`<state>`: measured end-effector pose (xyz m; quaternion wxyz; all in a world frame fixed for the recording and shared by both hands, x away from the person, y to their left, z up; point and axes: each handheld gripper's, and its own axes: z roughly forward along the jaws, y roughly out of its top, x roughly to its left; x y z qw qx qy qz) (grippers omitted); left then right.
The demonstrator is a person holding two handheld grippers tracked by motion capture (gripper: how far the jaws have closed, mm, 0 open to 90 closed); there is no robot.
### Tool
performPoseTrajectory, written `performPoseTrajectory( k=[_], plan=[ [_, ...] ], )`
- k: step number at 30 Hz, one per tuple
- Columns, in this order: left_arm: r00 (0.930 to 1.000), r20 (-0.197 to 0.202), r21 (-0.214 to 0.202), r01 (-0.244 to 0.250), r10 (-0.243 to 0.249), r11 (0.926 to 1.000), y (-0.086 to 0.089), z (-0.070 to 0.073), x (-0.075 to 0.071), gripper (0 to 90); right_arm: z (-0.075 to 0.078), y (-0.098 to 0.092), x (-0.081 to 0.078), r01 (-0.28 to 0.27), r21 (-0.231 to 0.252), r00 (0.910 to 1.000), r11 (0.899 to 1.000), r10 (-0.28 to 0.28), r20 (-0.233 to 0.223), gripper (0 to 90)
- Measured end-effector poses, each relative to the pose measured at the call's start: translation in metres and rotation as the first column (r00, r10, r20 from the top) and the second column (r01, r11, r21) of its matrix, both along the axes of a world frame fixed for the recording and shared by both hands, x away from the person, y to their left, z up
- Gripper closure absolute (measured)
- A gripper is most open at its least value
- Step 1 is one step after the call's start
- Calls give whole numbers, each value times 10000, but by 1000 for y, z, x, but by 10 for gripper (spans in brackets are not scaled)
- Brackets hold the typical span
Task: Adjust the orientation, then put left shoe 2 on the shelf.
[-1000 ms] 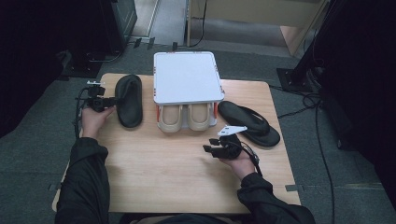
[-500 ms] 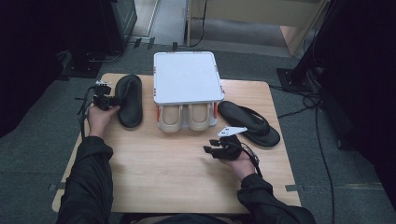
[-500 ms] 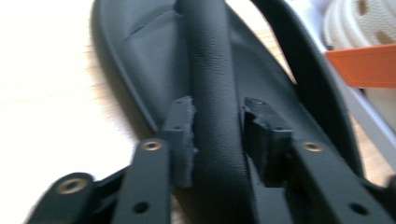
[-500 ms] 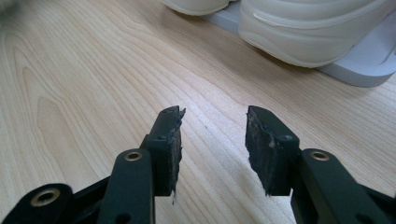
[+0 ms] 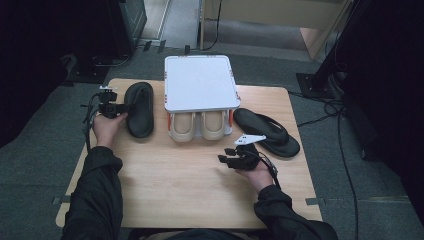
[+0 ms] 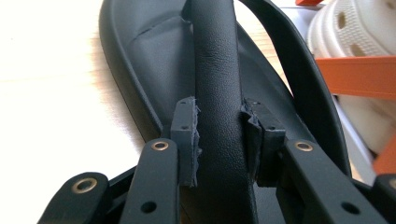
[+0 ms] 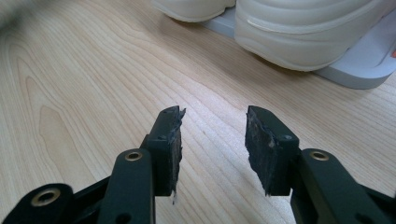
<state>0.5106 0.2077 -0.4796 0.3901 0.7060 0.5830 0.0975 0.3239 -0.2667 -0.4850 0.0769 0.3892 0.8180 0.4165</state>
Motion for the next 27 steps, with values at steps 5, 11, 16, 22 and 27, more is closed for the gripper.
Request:
performPoseTrajectory(
  k=[5, 11, 16, 22, 27],
  plan=[
    [9999, -29, -230, 153, -153, 9996, 2, 9, -6, 690, 0, 1, 0, -36, 28, 10000, 10000, 36, 25, 562],
    [9999, 21, -455, 145, -144, 9989, 4, 17, -15, 691, 0, 4, 2, -148, 51, 9999, 9999, 148, -25, 562],
    [9998, 102, -651, 163, -156, 9977, 4, 23, -22, 693, 0, 6, 5, -259, 89, 9997, 9996, 259, -41, 563],
    [9997, 186, -588, 170, -159, 9981, 3, 34, -30, 693, 0, 10, 7, -371, 126, 9992, 9992, 373, -118, 563],
    [9997, 216, -538, 156, -145, 9984, 1, 43, -30, 692, 1, 11, 8, -425, 187, 9990, 9989, 428, -140, 562]
  ],
)
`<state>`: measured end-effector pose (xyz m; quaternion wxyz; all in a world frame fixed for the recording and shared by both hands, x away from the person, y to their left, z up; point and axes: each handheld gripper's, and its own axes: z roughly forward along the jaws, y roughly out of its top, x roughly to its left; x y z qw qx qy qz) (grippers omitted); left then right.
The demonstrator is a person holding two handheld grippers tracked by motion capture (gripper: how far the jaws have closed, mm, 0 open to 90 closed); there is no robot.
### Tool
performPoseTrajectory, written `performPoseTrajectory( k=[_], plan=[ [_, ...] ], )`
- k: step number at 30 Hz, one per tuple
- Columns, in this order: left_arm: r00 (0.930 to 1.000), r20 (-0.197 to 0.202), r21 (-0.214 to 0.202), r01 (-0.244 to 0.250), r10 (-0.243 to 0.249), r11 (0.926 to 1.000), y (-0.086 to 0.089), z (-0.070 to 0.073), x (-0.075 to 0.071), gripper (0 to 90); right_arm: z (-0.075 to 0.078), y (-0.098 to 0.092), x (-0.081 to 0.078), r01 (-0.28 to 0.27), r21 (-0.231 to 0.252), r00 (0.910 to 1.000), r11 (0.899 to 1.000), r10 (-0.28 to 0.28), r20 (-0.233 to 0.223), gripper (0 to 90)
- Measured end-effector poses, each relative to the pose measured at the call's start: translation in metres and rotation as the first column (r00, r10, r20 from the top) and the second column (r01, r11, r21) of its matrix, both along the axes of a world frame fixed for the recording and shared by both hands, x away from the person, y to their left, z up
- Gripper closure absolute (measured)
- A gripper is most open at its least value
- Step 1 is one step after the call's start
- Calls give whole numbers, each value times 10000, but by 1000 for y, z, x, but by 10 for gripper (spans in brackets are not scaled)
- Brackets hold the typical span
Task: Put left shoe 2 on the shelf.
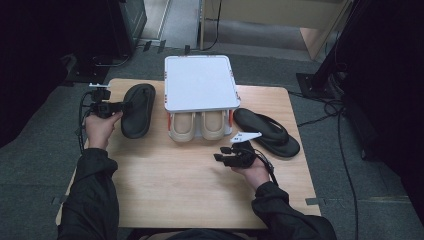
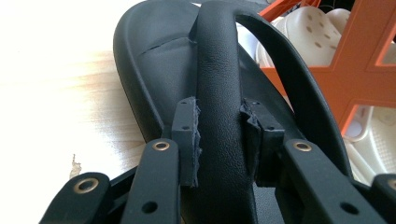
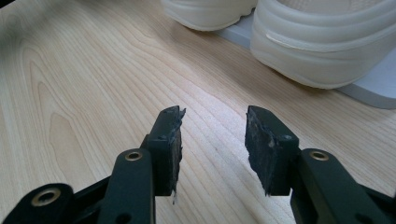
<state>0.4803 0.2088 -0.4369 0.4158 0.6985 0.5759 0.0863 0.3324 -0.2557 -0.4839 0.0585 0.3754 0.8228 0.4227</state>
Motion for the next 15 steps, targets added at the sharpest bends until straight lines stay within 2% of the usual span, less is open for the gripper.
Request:
performPoseTrajectory(
  k=[4, 7, 15],
  plan=[
    [10000, -40, -95, -54, 54, 9999, 0, 7, -1, 692, 0, 4, 1, -145, -74, 9999, 9999, 145, 19, 562],
    [10000, -48, 13, -32, 32, 10000, -2, 15, -1, 692, 0, 7, 1, -278, -130, 9996, 9995, 279, 74, 562],
    [9997, 232, 40, -83, 82, 10000, -6, 44, 1, 692, -1, 12, 3, -437, -216, 9990, 9988, 438, 50, 562]
  ],
)
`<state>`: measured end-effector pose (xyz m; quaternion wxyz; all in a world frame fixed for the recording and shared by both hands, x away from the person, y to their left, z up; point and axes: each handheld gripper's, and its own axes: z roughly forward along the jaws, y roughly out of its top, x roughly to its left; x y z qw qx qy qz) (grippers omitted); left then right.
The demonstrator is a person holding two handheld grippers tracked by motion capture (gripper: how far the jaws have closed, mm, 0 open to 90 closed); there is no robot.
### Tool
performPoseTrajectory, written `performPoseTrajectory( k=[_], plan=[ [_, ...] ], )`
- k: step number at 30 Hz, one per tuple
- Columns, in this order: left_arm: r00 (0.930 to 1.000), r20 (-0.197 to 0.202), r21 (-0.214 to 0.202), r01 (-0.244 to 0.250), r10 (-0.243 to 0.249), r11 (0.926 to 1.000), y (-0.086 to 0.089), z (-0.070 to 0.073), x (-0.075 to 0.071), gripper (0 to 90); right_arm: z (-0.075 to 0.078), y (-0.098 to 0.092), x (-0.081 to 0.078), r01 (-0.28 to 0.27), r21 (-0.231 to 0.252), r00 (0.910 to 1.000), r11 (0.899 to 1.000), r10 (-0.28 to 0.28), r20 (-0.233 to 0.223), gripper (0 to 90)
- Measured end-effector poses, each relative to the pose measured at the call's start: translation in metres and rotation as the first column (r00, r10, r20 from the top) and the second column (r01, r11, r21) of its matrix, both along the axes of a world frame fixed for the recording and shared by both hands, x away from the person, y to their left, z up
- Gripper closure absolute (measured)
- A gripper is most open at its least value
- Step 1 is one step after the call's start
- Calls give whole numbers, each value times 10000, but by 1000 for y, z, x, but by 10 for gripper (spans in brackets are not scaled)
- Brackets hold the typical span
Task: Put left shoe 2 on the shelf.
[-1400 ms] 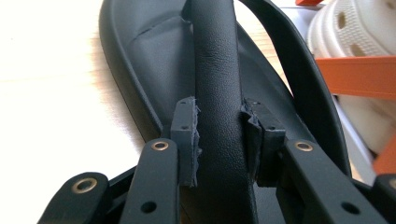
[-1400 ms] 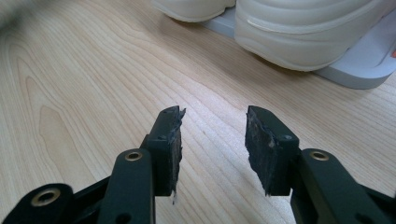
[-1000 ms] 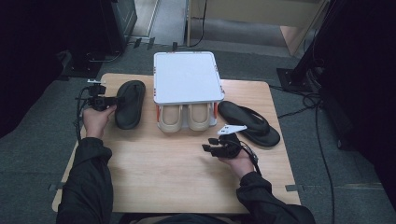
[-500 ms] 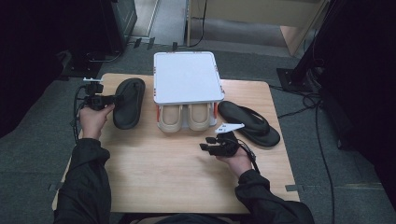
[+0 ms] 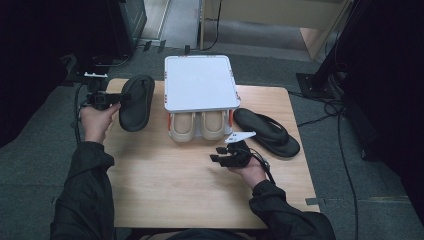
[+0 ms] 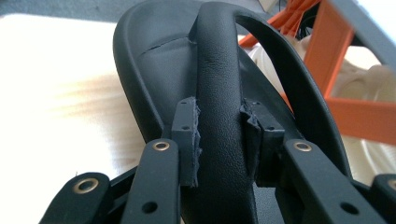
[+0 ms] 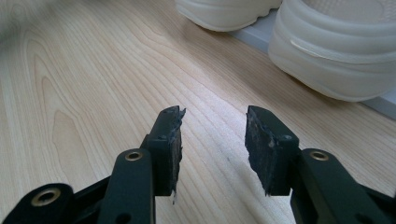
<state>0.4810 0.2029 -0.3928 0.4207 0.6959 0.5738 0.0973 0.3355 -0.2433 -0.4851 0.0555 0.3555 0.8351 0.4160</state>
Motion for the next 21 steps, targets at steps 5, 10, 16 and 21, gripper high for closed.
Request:
performPoseTrajectory(
  k=[5, 10, 16, 21],
  plan=[
    [9999, 121, -34, -30, 30, 10000, -5, 18, 1, 692, -1, 1, 2, -68, -5, 10000, 10000, 68, 12, 562],
    [9993, 370, -8, -29, 29, 10000, -13, 39, 4, 692, 0, 1, 2, -55, 21, 10000, 10000, 55, -21, 562],
    [9980, 622, 57, 81, -84, 10000, -25, 66, 8, 692, 0, 2, 2, -52, 21, 10000, 10000, 52, -31, 562],
    [9968, 772, 81, 196, -202, 9998, -37, 82, 12, 692, -1, 1, 3, -32, 24, 10000, 10000, 32, -85, 562]
  ],
)
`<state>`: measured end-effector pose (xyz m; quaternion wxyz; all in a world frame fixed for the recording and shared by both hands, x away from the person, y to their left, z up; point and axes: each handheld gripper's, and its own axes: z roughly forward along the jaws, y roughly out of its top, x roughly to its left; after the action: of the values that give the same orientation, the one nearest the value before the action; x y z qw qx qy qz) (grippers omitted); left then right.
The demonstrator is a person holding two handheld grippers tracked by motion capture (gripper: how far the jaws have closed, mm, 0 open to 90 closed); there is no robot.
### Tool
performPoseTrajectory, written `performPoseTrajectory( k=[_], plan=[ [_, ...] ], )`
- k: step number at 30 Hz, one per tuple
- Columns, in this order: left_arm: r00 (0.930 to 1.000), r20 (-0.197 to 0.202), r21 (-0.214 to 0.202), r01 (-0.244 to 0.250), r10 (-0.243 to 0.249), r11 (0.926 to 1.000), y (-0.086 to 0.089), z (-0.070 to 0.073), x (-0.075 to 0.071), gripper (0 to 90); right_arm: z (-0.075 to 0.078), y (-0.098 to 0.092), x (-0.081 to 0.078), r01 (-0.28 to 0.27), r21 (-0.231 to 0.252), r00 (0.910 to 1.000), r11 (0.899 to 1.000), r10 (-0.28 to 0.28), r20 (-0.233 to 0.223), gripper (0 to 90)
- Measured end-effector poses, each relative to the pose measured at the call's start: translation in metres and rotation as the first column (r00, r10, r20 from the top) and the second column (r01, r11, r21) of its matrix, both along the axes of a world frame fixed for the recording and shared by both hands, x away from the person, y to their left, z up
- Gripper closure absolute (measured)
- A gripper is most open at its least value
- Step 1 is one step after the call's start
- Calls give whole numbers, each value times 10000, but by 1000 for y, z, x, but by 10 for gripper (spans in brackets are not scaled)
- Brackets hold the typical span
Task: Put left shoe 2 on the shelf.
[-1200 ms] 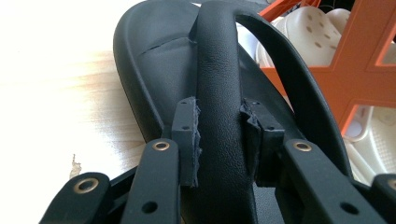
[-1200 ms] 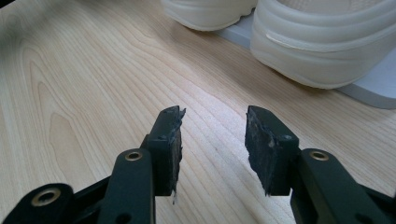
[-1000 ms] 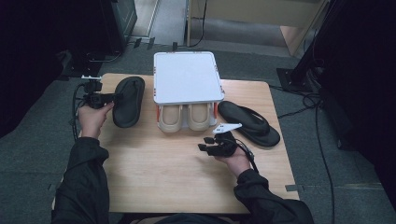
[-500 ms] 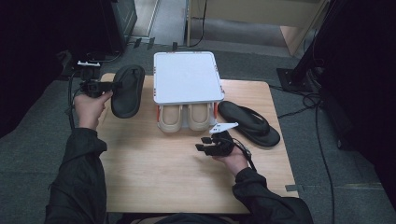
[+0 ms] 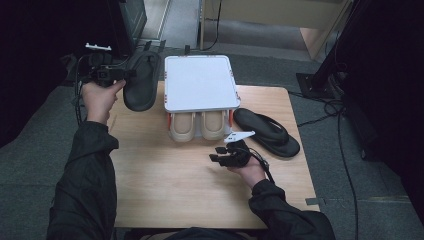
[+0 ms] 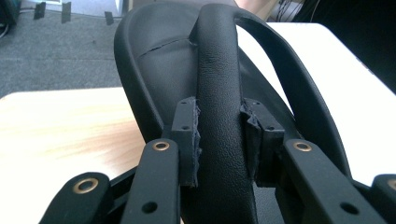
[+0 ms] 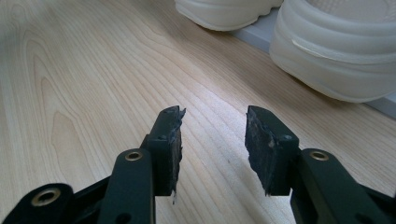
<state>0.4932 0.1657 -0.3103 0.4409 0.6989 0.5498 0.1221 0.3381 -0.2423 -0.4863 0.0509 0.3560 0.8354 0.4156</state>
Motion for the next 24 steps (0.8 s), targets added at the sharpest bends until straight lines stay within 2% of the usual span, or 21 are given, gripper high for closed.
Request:
performPoseTrajectory(
  k=[6, 10, 24],
  plan=[
    [9998, 161, 162, 124, -127, 9998, -18, 15, 5, 691, 0, 1, 0, -21, -2, 10000, 10000, 21, 10, 563],
    [9996, 146, 270, 242, -246, 9993, -31, 19, 9, 692, 1, 1, -1, -56, -2, 10000, 10000, 56, 34, 562],
    [9978, -144, 274, 643, -640, 9976, -79, 6, 24, 691, 4, -5, -5, 27, 20, 10000, 10000, -27, -1, 562]
  ],
)
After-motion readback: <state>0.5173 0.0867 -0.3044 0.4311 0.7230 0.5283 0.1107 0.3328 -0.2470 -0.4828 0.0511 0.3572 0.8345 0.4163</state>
